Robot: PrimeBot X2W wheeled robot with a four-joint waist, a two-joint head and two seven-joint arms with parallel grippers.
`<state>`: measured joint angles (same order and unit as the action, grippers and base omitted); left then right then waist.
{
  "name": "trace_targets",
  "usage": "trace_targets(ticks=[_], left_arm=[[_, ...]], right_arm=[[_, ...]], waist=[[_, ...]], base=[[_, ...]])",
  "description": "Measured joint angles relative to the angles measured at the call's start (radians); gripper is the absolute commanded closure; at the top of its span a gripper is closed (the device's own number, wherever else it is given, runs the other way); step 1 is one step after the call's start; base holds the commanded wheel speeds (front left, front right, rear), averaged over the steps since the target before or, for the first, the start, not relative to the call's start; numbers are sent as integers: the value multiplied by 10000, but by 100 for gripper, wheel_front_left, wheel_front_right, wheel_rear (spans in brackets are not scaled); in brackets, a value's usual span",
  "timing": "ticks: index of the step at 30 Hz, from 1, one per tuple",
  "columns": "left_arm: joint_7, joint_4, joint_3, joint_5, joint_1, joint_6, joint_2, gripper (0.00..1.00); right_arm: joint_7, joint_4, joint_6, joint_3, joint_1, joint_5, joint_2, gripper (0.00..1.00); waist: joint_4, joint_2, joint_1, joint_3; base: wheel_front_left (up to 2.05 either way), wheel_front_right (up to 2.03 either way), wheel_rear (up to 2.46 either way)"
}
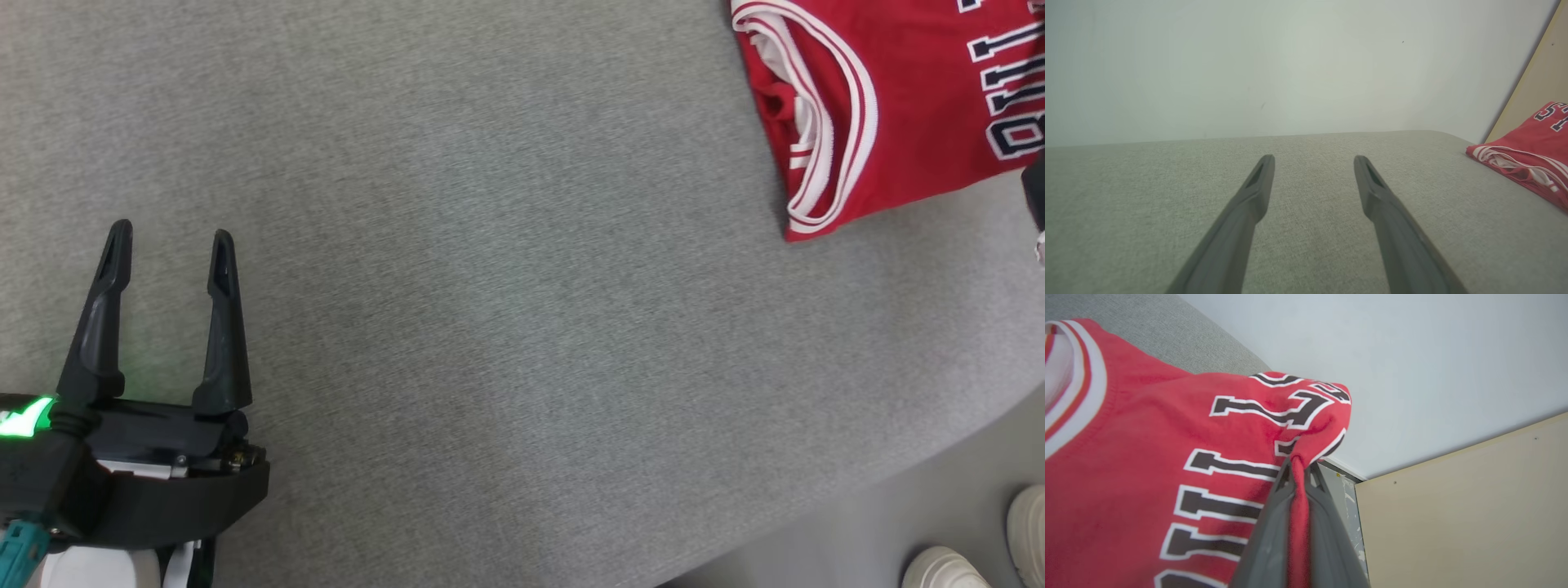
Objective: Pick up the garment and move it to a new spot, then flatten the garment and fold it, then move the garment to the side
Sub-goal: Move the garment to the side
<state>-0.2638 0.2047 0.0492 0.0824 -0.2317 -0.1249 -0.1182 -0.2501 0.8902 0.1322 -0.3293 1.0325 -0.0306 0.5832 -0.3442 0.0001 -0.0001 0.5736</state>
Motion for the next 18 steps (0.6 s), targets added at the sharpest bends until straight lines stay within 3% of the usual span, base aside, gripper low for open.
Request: trace_targets(ticks=[12,13,14,15,18], left_arm=[[0,50,-50,56,9,-33,25,0],[0,38,-56,56,8,-33,35,0],[0,17,-58,56,5,-33,48,0],[0,-13,-63,56,5,-33,63,0],[0,-107,-58,79,-5,-33,127,0]], right_arm=[[-107,-255,0,474,508,-1613,42,100],[-111,-272,0,545,501,-1674,15,59],[-113,-299,0,623,487,-1739,-10,4],[-115,-334,0,683,462,-1801,-31,0],[-117,-623,0,986,231,-1806,-92,0]], waist=[[502,0,0,217],[531,0,1,221],[557,0,1,215],[578,0,0,196],[636,0,0,87]], base=[[0,0,0],[0,0,0],[0,0,0],[0,0,0],[0,0,0]])
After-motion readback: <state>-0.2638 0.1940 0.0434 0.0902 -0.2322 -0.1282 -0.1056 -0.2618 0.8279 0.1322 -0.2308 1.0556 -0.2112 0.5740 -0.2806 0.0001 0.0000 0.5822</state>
